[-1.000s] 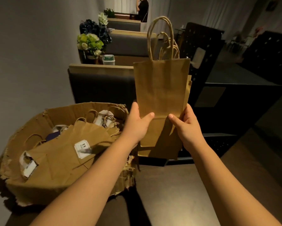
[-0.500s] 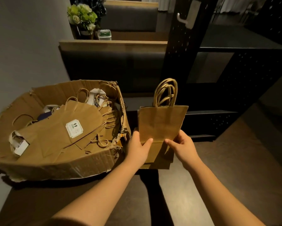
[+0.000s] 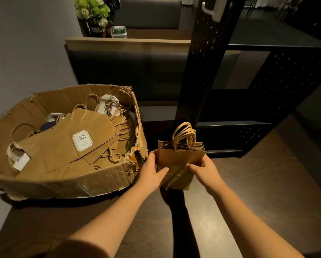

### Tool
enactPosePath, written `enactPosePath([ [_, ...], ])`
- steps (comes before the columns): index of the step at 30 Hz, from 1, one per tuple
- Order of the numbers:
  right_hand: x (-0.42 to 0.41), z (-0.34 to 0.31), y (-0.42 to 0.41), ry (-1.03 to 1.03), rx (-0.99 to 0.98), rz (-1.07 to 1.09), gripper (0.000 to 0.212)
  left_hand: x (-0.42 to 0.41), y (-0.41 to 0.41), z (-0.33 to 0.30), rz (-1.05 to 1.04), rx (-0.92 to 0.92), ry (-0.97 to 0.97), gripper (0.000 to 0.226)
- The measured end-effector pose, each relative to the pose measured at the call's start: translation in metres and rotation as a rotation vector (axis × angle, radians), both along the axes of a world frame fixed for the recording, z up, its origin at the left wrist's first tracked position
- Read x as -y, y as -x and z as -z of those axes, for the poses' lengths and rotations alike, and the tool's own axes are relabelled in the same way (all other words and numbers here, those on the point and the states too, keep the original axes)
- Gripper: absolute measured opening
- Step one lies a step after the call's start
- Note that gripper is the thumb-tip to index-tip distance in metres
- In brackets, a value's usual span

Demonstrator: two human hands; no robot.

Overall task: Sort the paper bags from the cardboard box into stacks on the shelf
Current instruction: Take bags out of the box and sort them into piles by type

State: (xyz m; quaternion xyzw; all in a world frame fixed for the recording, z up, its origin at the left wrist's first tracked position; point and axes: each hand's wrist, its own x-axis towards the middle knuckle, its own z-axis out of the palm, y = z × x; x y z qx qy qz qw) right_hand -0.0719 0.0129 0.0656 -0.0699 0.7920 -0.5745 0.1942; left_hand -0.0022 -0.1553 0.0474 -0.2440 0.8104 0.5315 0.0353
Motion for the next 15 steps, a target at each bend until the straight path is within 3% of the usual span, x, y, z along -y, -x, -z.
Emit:
enactPosePath([
  [7, 0.004, 0.004, 0.000, 0.006, 0.037, -0.043, 0.031, -0.009, 0.006, 0.005, 0.013, 0.092, 0.150, 0.025],
  [10, -0.003, 0.010, 0.000, -0.029, 0.010, -0.060, 0.028, -0.002, 0.005, 0.011, 0.037, 0.107, 0.185, 0.034],
  [15, -0.009, 0.027, -0.006, -0.071, 0.069, -0.084, 0.026, 0.001, 0.003, 0.017, 0.170, 0.180, 0.329, 0.021],
])
